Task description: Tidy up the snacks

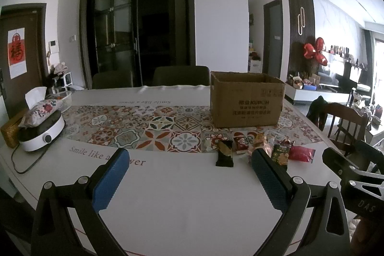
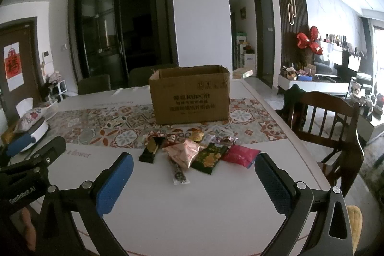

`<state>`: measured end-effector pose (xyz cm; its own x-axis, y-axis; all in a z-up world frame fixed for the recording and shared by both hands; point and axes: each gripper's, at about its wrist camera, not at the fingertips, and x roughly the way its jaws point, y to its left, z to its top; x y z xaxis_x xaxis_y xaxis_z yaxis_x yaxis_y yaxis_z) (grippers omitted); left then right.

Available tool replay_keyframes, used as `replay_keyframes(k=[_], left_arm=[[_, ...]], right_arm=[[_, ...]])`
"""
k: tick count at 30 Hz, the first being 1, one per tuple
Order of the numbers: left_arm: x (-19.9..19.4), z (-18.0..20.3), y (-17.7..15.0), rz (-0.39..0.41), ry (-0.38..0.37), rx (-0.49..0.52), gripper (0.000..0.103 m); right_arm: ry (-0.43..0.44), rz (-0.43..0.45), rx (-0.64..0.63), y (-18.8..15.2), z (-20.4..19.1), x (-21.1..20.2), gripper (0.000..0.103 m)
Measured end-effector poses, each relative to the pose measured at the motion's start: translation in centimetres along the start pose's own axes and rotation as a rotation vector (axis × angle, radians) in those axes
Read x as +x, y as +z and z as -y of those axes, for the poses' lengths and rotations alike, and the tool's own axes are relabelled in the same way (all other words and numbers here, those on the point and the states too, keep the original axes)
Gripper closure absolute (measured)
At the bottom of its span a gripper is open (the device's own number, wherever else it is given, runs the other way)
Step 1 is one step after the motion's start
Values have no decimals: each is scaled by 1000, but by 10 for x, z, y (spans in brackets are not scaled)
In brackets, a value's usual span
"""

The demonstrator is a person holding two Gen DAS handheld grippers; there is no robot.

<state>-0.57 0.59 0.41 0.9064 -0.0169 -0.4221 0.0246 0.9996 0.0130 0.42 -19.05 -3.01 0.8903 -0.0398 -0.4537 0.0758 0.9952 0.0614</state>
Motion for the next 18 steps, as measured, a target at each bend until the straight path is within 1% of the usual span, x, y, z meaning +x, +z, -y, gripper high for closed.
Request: replay_keyframes(k=[18], left_arm=[[1,0,-2,-5,5,-1,0]], right_arm=[[2,4,-3,0,0,-1,1]])
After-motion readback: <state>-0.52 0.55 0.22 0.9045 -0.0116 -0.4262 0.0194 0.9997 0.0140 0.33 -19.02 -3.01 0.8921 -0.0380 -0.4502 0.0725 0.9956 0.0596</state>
